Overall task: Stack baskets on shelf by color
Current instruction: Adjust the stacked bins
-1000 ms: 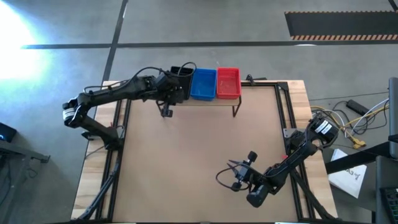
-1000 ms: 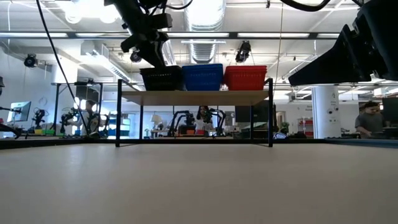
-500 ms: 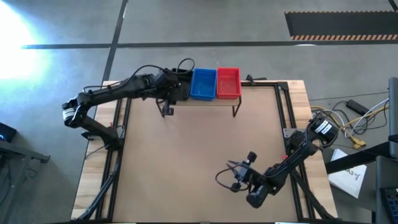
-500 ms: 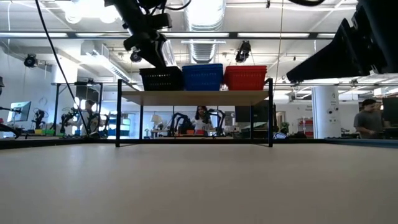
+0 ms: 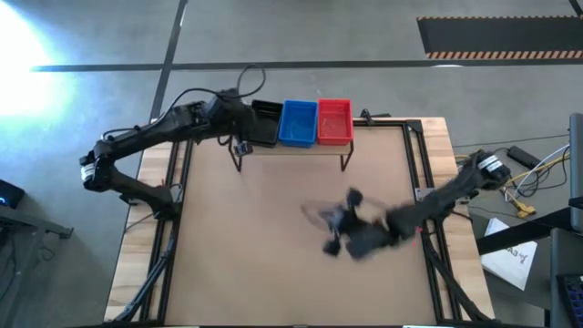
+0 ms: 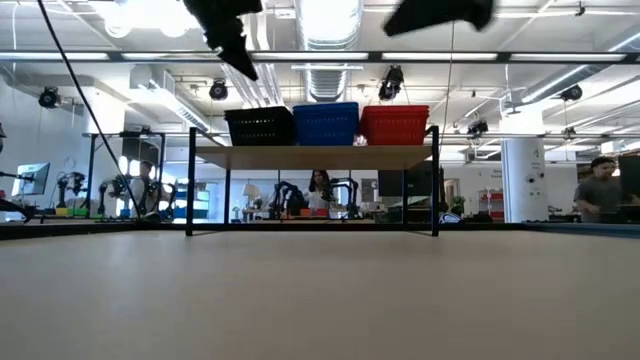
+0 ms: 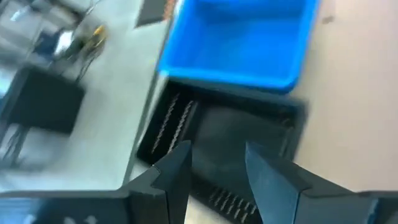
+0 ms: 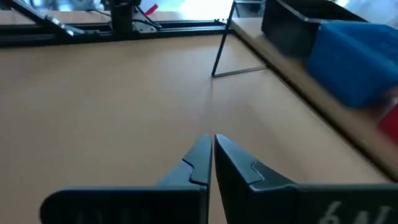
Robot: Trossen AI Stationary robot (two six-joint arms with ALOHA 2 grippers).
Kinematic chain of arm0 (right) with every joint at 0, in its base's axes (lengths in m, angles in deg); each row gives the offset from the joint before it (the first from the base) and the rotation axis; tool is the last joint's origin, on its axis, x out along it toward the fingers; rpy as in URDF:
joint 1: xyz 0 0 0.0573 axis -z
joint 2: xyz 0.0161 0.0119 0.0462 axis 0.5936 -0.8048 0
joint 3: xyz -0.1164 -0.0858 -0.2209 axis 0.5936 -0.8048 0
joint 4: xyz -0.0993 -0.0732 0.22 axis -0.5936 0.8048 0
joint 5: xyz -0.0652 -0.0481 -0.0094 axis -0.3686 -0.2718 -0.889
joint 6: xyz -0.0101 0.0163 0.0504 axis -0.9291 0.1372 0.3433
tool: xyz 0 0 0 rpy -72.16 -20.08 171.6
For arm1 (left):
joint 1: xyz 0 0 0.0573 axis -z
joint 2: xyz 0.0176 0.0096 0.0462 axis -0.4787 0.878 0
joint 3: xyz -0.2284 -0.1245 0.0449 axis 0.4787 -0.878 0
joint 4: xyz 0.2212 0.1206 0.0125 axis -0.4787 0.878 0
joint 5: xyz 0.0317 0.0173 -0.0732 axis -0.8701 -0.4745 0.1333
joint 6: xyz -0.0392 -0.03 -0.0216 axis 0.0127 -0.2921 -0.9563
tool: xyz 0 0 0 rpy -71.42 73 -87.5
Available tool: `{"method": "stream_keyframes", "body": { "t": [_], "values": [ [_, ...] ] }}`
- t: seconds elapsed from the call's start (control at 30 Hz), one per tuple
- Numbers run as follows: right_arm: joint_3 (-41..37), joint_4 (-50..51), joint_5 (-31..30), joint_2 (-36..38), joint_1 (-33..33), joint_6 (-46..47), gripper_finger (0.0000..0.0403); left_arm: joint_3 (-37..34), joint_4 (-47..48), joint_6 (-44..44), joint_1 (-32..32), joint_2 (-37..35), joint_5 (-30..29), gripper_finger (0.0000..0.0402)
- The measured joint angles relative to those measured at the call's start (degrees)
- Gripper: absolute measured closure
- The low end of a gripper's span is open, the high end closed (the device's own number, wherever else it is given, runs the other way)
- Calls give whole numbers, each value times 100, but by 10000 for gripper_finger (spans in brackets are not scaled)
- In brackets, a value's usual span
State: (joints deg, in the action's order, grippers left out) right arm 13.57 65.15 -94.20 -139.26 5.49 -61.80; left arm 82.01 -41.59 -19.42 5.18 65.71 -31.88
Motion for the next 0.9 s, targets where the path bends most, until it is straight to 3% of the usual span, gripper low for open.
{"method": "stream_keyframes", "body": {
  "t": [0.1,0.23,0.47,0.63,0.9],
  "values": [
    [664,612,1157,304,1037,-643,393,-111,139,-353,-29,-186,-438,268],
    [1715,1592,2269,258,2646,-1208,394,-320,468,-670,-104,-346,-538,268],
    [3317,3398,2753,-609,4801,-1379,394,-869,525,-807,-146,-732,-1471,268],
    [3908,3954,3639,-1325,5505,-1563,394,-1252,519,-1039,-175,-1226,-1538,268],
    [4653,4188,3818,-2152,5591,-1853,394,-2122,485,-1427,-175,-2131,-1278,268]
  ]
}}
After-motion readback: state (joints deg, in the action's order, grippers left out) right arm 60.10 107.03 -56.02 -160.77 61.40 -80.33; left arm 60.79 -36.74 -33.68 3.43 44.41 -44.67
